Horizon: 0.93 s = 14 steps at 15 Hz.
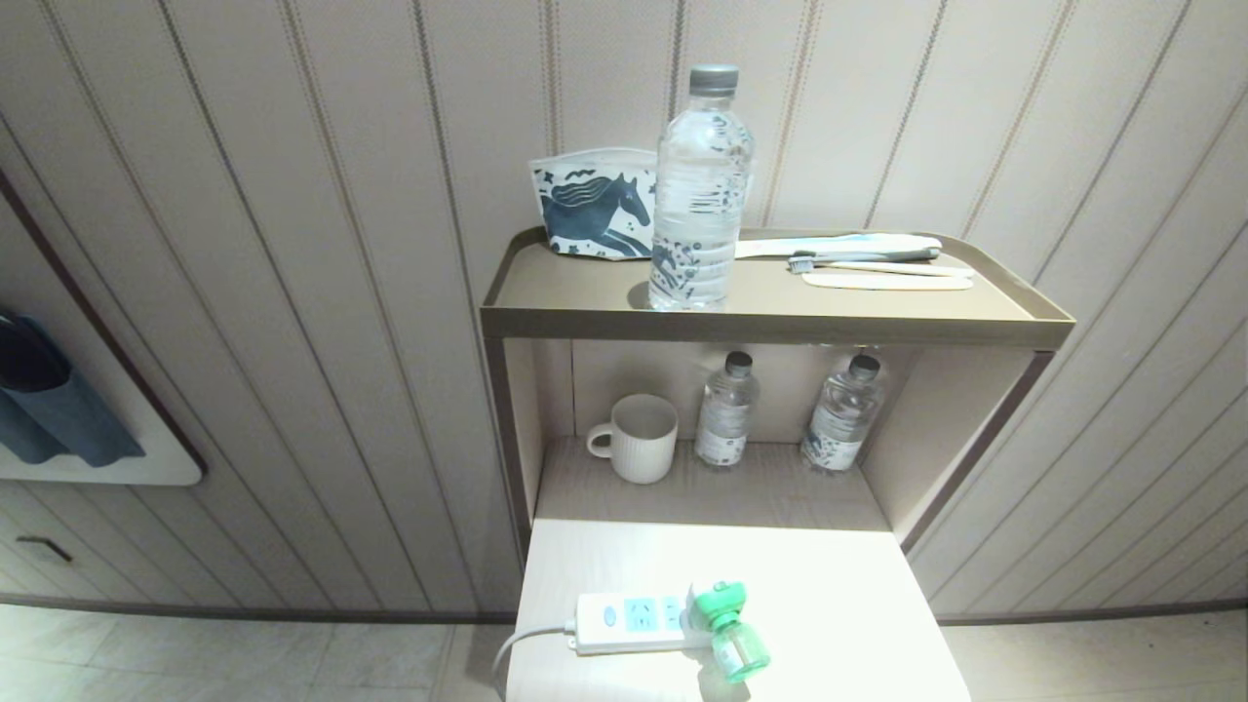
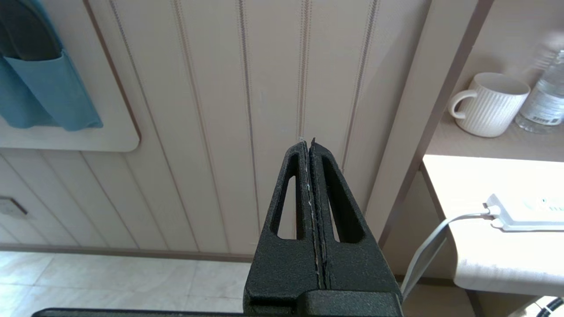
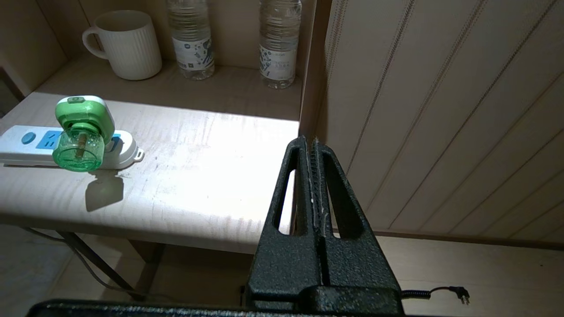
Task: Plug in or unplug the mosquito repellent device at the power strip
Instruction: Hold the socket with your left hand and unplug it with your right hand
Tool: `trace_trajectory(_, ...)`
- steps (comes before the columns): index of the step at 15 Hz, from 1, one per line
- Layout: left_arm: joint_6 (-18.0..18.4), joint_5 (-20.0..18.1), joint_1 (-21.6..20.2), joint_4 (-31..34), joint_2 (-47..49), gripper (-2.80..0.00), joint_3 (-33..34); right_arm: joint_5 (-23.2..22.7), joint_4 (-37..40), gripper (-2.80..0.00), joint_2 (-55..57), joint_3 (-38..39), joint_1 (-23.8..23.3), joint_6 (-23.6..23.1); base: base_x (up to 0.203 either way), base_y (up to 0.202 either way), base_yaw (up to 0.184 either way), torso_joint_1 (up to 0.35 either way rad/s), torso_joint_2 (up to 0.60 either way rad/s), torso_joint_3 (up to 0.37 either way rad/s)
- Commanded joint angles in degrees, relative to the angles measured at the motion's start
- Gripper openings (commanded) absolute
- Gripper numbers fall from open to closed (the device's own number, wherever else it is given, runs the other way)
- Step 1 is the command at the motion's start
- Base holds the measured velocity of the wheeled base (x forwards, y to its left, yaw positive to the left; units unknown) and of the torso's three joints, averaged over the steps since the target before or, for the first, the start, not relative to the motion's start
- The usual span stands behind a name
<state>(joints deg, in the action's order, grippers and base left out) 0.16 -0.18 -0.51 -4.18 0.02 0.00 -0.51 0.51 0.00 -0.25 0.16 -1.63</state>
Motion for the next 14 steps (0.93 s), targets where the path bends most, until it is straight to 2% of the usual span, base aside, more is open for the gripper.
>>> trace_trajectory(1, 0.0, 0.0, 0.0, 0.0, 0.0, -2.80, 0.0, 0.6, 0.4, -2.80, 0.0, 0.2, 0.0, 1.4, 0.000, 0.000, 0.000, 0.000, 0.00, 0.000)
trace_trajectory(6, 0.0, 0.0, 0.0, 0.0, 0.0, -2.80, 0.0, 1.4, 0.4, -2.80, 0.1, 0.2, -0.1, 2.0, 0.000, 0.000, 0.000, 0.000, 0.00, 0.000)
trace_trajectory(7, 0.0, 0.0, 0.0, 0.0, 0.0, -2.80, 0.0, 1.4, 0.5, -2.80, 0.1, 0.2, -0.1, 1.0, 0.000, 0.000, 0.000, 0.000, 0.00, 0.000)
trace_trajectory(9, 0.0, 0.0, 0.0, 0.0, 0.0, -2.80, 0.0, 0.5, 0.5, -2.80, 0.0, 0.2, 0.0, -4.1, 0.000, 0.000, 0.000, 0.000, 0.00, 0.000)
trace_trajectory(12, 0.0, 0.1, 0.0, 0.0, 0.0, -2.80, 0.0, 0.4, 0.4, -2.80, 0.0, 0.2, 0.0, 0.1, 0.000, 0.000, 0.000, 0.000, 0.00, 0.000)
trace_trajectory(14, 0.0, 0.0, 0.0, 0.0, 0.0, -2.80, 0.0, 0.5, 0.4, -2.80, 0.0, 0.2, 0.0, 0.9, 0.000, 0.000, 0.000, 0.000, 0.00, 0.000)
